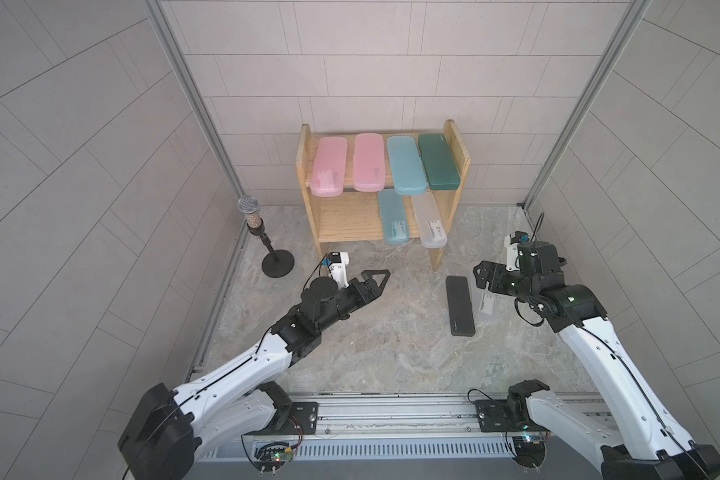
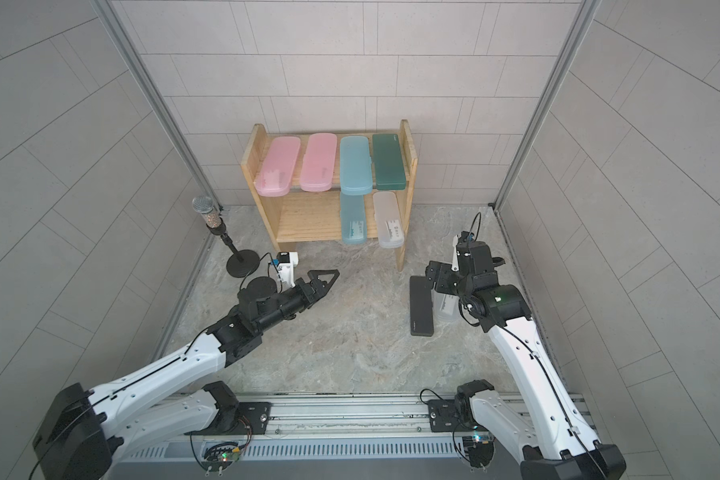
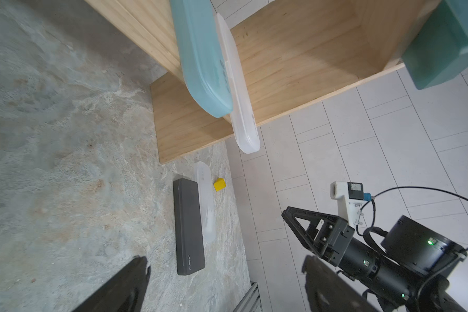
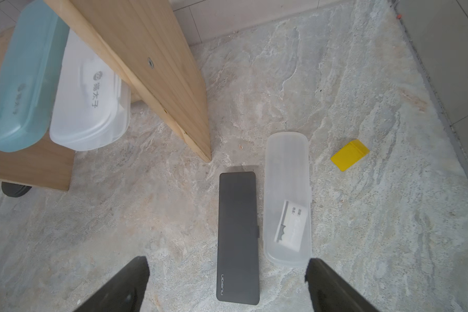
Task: Remove the pencil cases from the shelf
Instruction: Pick up the pencil case from the shelf.
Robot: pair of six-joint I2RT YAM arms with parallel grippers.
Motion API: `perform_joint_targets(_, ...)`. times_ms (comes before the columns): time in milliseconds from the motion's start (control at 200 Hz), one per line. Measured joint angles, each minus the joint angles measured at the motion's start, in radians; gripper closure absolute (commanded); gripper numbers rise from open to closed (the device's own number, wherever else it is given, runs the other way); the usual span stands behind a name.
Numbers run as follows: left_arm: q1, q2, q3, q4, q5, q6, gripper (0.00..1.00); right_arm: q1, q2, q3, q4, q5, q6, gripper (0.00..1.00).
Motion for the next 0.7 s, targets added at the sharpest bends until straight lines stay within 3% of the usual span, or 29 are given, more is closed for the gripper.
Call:
perform_joint_targets(490,0.014,0.317,0.219,0.086,-0.108,-0.027,0.03,-0.100,0.038,0.082,-0.015,-0.089,-0.006,0.03)
perform_joint_targets(700,0.068,0.401,0.289,0.078,-0.110,-0.035,0.03,-0.166,0.043,0.123,-0.040,-0.138,-0.029,0.02)
